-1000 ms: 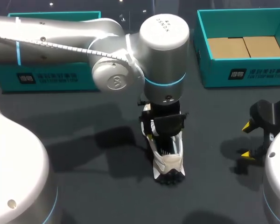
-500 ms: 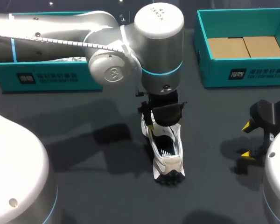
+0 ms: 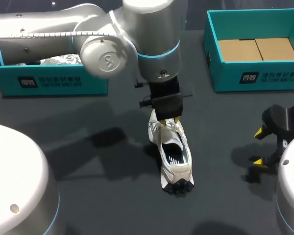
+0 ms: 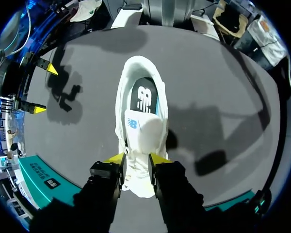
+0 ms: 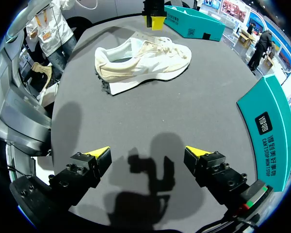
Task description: Take the shoe out of the shoebox, open the shoe tongue, remove and reinsert the insole, then place the shoe into the shoebox
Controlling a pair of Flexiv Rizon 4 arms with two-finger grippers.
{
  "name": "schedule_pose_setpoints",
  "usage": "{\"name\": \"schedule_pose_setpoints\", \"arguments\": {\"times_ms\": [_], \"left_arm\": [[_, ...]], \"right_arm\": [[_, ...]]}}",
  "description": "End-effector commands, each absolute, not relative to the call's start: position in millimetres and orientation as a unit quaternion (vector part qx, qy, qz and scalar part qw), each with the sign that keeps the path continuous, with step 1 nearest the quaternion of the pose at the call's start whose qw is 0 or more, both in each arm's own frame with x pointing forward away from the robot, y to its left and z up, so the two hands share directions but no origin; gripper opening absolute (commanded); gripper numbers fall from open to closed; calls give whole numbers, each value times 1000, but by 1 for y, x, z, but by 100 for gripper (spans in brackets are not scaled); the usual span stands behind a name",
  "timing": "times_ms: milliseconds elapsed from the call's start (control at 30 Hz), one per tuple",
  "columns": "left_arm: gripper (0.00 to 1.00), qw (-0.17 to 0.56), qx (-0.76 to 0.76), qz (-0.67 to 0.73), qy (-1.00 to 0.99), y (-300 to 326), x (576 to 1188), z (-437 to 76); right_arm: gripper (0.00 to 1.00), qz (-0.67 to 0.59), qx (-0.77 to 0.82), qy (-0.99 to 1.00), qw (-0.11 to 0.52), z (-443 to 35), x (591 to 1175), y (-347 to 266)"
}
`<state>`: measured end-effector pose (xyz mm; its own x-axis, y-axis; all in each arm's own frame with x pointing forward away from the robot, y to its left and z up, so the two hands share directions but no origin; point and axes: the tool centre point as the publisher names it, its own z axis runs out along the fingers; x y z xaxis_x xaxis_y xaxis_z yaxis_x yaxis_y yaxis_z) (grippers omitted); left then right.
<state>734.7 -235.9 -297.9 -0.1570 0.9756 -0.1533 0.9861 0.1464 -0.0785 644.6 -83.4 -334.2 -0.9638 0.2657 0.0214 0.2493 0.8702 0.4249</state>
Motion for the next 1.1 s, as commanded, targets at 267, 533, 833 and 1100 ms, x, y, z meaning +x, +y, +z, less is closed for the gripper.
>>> {"name": "schedule_pose_setpoints", "arguments": {"times_ms": [267,533,833,1100], "left_arm": [[25,16,664,-99,741,-239,721,-311],[21,3,670,-109,734,-248,703,-339],[18,-3,669,-120,734,-242,691,-346],[20,31,676,-118,726,-240,688,-321]], "right_arm": [[100,216,134,967,21,-333,642,-83],[100,216,134,967,21,-333,642,-83],[100,216,134,967,21,-333,642,-83],[100,216,134,967,21,-333,642,-83]]}}
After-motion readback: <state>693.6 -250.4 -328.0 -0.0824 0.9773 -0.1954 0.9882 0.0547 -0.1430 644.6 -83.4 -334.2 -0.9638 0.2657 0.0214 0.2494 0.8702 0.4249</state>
